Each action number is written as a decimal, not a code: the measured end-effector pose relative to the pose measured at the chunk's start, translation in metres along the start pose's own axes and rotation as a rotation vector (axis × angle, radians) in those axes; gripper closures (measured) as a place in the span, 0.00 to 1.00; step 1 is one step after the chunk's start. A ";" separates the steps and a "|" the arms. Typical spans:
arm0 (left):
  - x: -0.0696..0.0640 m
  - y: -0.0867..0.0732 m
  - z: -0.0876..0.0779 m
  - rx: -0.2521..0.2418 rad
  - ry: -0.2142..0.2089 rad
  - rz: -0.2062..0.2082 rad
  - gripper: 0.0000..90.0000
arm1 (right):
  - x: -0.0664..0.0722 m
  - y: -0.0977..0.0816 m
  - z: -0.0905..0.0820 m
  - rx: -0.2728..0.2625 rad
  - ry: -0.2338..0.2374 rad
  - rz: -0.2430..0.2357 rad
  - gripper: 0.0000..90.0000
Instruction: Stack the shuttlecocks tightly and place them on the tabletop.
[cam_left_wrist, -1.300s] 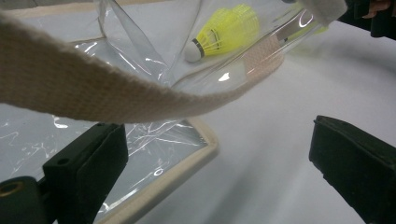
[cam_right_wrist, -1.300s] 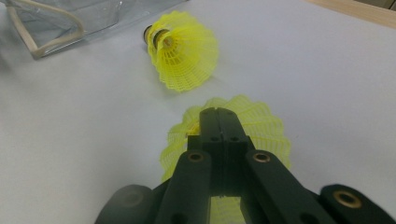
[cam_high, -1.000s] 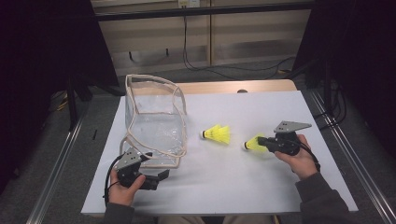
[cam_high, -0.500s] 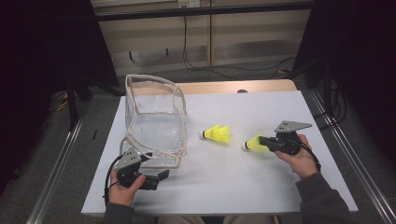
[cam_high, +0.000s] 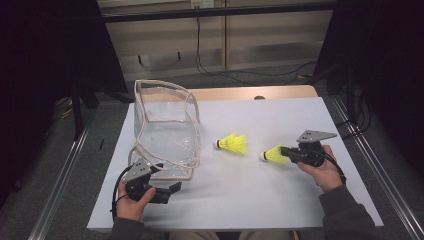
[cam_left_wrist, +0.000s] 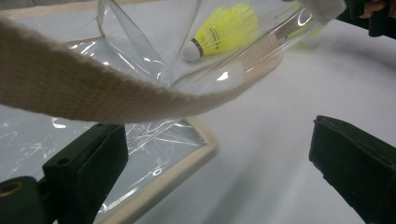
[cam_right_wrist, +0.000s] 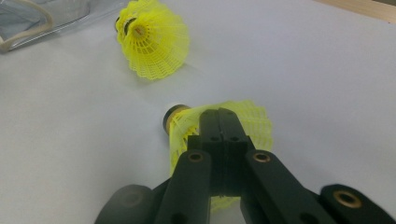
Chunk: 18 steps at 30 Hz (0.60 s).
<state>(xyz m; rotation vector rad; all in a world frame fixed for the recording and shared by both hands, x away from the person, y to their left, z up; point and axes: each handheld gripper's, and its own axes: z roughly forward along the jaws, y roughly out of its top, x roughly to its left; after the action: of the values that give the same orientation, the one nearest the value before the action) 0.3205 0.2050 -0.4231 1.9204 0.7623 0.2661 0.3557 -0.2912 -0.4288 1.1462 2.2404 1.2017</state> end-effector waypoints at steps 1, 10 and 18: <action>0.000 0.000 0.000 0.001 0.000 0.000 0.05 | -0.001 -0.001 0.000 0.001 -0.001 0.001 1.00; 0.000 0.000 0.000 -0.002 0.001 0.000 0.05 | -0.005 -0.004 -0.001 0.007 -0.016 0.013 1.00; 0.000 0.000 0.000 -0.002 0.001 0.001 0.05 | -0.008 -0.008 -0.002 0.012 -0.025 0.020 1.00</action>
<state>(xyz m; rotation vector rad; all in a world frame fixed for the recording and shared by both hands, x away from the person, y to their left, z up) 0.3204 0.2046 -0.4228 1.9187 0.7612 0.2688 0.3551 -0.3011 -0.4348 1.1852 2.2257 1.1762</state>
